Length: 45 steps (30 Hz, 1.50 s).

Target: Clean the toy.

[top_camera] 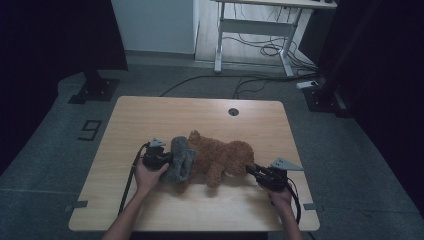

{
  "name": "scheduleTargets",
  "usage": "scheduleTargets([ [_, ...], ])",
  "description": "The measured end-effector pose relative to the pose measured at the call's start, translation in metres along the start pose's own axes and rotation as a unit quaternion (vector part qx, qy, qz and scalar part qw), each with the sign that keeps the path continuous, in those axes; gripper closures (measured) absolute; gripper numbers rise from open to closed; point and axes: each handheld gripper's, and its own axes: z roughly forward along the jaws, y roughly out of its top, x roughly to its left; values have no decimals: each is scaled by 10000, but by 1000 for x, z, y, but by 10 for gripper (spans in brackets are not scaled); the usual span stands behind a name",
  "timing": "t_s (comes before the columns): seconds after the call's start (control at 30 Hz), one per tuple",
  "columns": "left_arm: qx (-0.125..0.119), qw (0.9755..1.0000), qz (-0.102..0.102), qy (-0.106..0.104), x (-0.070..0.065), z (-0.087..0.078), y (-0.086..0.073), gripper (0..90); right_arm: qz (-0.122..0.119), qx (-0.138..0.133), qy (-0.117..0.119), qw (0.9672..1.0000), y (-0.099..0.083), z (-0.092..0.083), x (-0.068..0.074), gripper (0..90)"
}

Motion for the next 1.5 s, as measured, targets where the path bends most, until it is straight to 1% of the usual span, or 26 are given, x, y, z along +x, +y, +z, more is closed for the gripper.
scheduleTargets([
  [0.1, -45, 9999, -105, 75, 10, -9, -6, 834, 9, -9, -6, 10000, 0, 0, 0, 724],
  [0.17, -260, 9994, -228, -70, 12, -18, -5, 836, 22, -15, -8, 10000, 0, 1, 0, 725],
  [0.2, -469, 9983, -254, -226, 8, -24, -2, 838, 26, -19, -10, 10000, 0, 1, 0, 725],
  [0.23, -662, 9969, -214, -378, 2, -31, 4, 838, 32, -24, -10, 10000, 0, 1, 0, 725],
  [0.33, -1086, 9912, 49, -761, -25, -45, 27, 839, 47, -37, -10, 10000, 0, 2, 0, 725],
  [0.43, -1248, 9860, 330, -1051, -54, -48, 50, 840, 18, -14, -32, 10000, 0, 1, 1, 725],
  [0.47, -1259, 9843, 450, -1150, -67, -46, 59, 840, 14, -21, -31, 10000, 0, 1, 1, 725],
  [0.5, -1254, 9833, 503, -1219, -74, -45, 64, 840, 10, -18, -31, 10000, 1, 1, 1, 725],
  [0.53, -1248, 9816, 578, -1326, -86, -41, 73, 840, 10, -18, -29, 10000, 1, 1, 1, 725],
  [0.63, -1196, 9789, 748, -1475, -112, -28, 89, 840, 10, -18, -24, 10000, 1, 1, 1, 725],
  [0.7, -1081, 9776, 795, -1622, -127, -15, 99, 839, -11, -10, -27, 10000, 1, 1, 0, 725],
  [0.73, -969, 9783, 812, -1642, -135, -5, 102, 839, -10, -6, -26, 10000, 1, 1, 1, 725],
  [0.77, -890, 9793, 813, -1624, -139, 2, 104, 838, -11, -2, -26, 10000, 1, 1, 1, 725],
  [0.8, -783, 9809, 794, -1592, -143, 11, 104, 838, -16, -7, -24, 10000, 1, 1, 1, 725],
  [0.83, -653, 9836, 832, -1458, -145, 20, 104, 838, -21, -2, -22, 10000, 1, 1, 1, 725],
  [0.87, -466, 9869, 861, -1283, -145, 31, 102, 838, -13, -6, -25, 10000, 1, 1, 1, 725],
  [0.9, -326, 9885, 800, -1242, -142, 39, 100, 838, -13, -2, -23, 10000, 1, 1, 1, 725],
  [0.93, -227, 9894, 743, -1226, -139, 45, 98, 838, -23, -6, -21, 10000, 1, 1, 1, 725],
  [0.97, -215, 9896, 695, -1242, -136, 47, 97, 838, -24, -9, -11, 10000, 1, 1, 1, 724],
  [1.0, -216, 9897, 651, -1256, -133, 47, 96, 838, -27, -16, -4, 10000, 1, 1, 1, 724],
  [1.03, -211, 9902, 690, -1194, -132, 44, 96, 838, -30, -27, 10, 10000, 1, 1, 2, 725],
  [1.13, -265, 9921, 939, -788, -130, 33, 96, 837, -7, -24, 50, 10000, 1, 1, 2, 724],
  [1.2, -308, 9929, 966, -626, -123, 26, 94, 837, 5, -12, 52, 10000, 0, 1, 1, 724],
  [1.3, -350, 9948, 839, -457, -103, 13, 88, 837, 8, 4, 52, 10000, 0, 1, 1, 724],
  [1.37, -391, 9959, 707, -403, -89, 4, 82, 837, 23, -7, 61, 10000, 0, 1, 1, 724],
  [1.5, -447, 9972, 533, -260, -63, -11, 69, 837, 34, -10, 68, 10000, 0, 1, 1, 724],
])
